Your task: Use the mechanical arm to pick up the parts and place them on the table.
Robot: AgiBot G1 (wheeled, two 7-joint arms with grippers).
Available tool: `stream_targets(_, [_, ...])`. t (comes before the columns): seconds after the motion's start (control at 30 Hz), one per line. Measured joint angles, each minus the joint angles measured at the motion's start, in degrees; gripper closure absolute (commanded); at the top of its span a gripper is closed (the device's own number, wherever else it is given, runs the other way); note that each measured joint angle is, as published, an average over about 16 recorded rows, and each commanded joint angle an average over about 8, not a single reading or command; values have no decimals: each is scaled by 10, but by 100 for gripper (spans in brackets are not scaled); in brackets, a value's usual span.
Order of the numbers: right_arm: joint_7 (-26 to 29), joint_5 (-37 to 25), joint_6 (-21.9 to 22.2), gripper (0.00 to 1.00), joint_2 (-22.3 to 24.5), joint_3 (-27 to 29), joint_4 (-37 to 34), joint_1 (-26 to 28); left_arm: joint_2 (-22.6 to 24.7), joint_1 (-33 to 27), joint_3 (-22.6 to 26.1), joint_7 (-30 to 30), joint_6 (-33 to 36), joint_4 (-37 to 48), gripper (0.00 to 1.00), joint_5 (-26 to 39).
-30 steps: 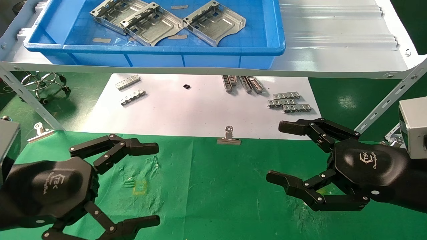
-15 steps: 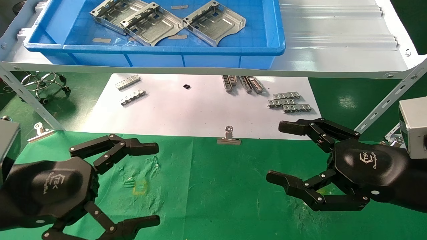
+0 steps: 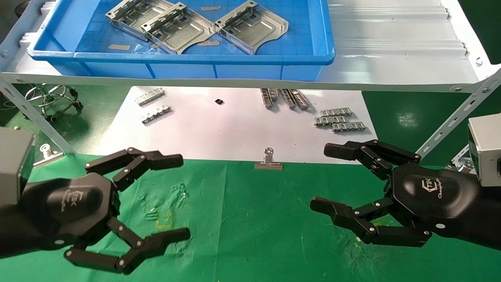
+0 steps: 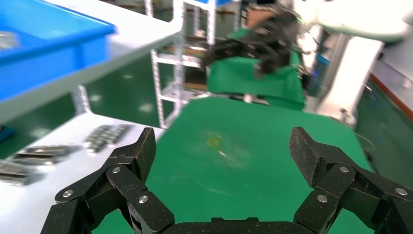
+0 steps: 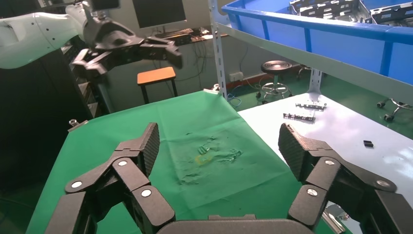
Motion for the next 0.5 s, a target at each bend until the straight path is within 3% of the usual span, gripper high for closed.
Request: stream_targets(0.5, [0,0,0,100,0,0,0,0,61,-91,2,-11,-104,53,0,37])
